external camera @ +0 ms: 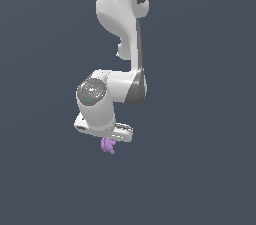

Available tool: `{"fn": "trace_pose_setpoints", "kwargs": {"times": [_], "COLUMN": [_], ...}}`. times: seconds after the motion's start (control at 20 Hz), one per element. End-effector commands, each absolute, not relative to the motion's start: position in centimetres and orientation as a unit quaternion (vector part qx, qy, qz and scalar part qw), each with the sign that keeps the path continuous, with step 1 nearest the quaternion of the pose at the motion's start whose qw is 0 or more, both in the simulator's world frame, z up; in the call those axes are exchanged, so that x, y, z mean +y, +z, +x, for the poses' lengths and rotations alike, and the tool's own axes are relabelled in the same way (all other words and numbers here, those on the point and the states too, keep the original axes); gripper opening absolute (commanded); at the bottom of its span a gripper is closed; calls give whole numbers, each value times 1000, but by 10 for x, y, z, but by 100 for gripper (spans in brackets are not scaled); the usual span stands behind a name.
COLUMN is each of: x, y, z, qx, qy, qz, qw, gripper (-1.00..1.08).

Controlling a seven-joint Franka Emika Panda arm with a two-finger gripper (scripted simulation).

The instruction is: Pick up the object and move it to a goal position.

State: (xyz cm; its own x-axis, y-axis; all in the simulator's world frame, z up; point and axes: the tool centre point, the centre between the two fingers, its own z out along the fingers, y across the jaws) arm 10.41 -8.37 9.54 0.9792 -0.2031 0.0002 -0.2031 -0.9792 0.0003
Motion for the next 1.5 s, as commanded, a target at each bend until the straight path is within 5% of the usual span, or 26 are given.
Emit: {"fn": "trace_pose_setpoints", "kwargs": {"times": [0.0,0.7,0.75,1.45], "x": [-84,-84,-84,-82], "y": [88,48,48,52], "z": [104,105,105,104], "qx": [-102,-103,-103,-103], "qy": [0,0,0,0], "qz": [995,995,995,995], "qw": [0,0,0,0], "gripper": [100,100,-100,-100]}}
